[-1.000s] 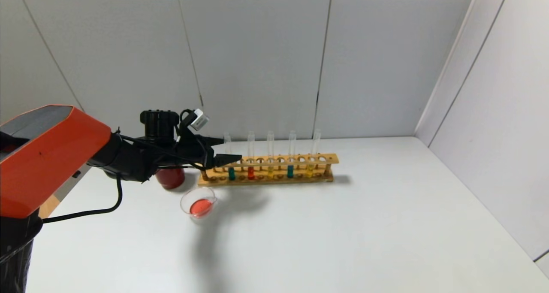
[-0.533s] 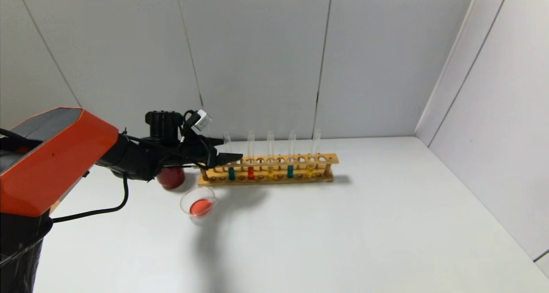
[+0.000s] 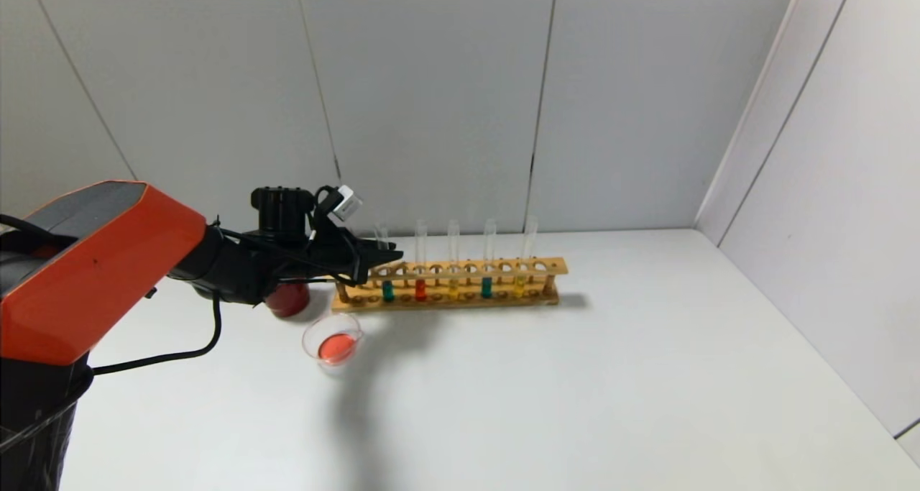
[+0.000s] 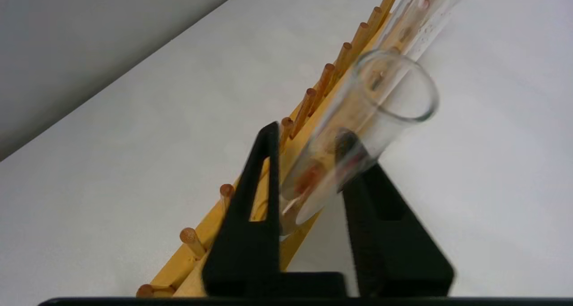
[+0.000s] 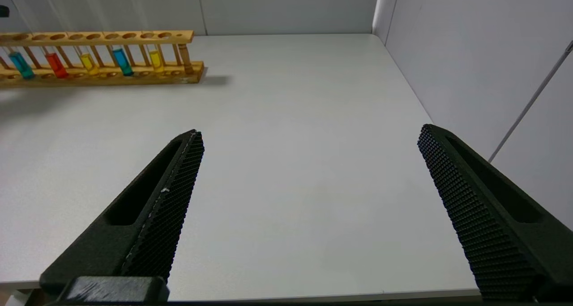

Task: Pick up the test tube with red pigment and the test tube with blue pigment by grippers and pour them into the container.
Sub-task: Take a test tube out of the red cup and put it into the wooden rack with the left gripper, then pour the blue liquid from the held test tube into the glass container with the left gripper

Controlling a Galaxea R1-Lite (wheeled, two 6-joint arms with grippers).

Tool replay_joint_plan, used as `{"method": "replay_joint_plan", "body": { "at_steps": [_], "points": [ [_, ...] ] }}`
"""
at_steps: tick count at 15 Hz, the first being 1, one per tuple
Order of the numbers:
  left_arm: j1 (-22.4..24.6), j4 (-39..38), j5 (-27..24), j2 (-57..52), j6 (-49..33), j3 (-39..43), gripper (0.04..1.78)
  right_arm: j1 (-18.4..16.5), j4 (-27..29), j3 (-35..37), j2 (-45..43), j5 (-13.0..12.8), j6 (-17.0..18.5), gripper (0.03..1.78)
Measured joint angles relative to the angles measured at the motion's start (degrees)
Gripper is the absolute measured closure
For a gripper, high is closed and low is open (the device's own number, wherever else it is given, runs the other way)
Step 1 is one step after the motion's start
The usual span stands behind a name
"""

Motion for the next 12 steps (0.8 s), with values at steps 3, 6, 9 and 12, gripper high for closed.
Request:
{"method": "replay_joint_plan", "body": {
  "at_steps": [3,6,9,12],
  "points": [
    [0.0,0.2,0.2,-0.4,0.0,0.0,1.48,0.0,0.0,0.0,0.0,0.0,0.0,0.06],
    [0.0,0.5,0.6,-1.3,0.0,-0.6,1.48,0.0,0.0,0.0,0.0,0.0,0.0,0.06],
    [-0.1,3.2,1.8,-3.0,0.0,-3.7,1.48,0.0,0.0,0.0,0.0,0.0,0.0,0.06],
    [-0.1,9.9,1.9,-5.6,0.0,-9.5,1.48,0.0,0.0,0.0,0.0,0.0,0.0,0.06]
  ]
}}
